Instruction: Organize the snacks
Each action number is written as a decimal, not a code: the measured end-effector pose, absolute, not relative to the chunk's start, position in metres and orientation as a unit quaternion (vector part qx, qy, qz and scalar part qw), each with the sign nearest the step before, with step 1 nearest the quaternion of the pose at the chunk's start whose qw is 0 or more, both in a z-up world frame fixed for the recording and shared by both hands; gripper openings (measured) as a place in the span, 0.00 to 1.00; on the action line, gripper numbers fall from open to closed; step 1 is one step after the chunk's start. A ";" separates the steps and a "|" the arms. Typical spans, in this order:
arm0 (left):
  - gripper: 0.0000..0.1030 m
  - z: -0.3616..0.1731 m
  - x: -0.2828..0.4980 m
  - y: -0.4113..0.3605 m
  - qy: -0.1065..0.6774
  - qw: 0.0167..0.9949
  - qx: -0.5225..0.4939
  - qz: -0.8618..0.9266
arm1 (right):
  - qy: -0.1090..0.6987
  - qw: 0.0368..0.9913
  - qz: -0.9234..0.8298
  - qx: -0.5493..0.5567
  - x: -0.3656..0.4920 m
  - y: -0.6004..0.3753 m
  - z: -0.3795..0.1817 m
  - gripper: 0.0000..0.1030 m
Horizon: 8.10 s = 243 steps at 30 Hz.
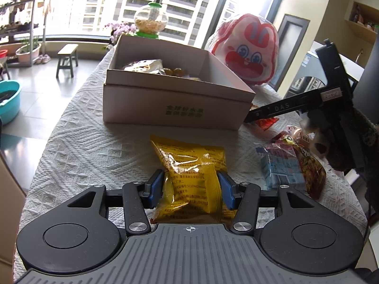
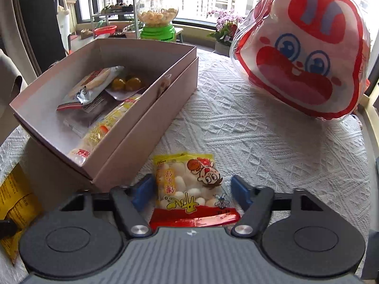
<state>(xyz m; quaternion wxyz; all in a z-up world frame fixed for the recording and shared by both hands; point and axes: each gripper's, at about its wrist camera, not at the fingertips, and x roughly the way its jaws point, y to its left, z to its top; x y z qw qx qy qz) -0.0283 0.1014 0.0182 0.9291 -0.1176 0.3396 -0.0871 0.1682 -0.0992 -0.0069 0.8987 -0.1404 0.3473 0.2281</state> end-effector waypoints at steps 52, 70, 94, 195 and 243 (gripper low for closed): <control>0.51 0.061 0.004 0.160 0.246 0.934 -0.249 -0.068 | 0.204 0.943 0.257 -0.054 0.073 -0.055 0.107 0.58; 0.50 0.027 0.004 0.066 0.349 0.907 -0.153 -0.178 | 0.326 0.941 0.089 -0.012 0.096 -0.252 0.005 0.71; 0.50 0.052 0.015 -0.011 0.360 0.905 -0.060 -0.221 | 0.292 0.939 0.176 -0.053 0.020 -0.197 -0.042 0.61; 0.38 0.015 -0.040 0.091 0.352 0.924 -0.105 -0.109 | 0.322 0.934 0.143 -0.066 0.001 -0.198 -0.051 1.00; 0.42 0.022 0.005 0.082 0.383 0.922 0.001 -0.046 | 0.297 0.937 0.152 -0.101 -0.010 -0.182 -0.029 0.70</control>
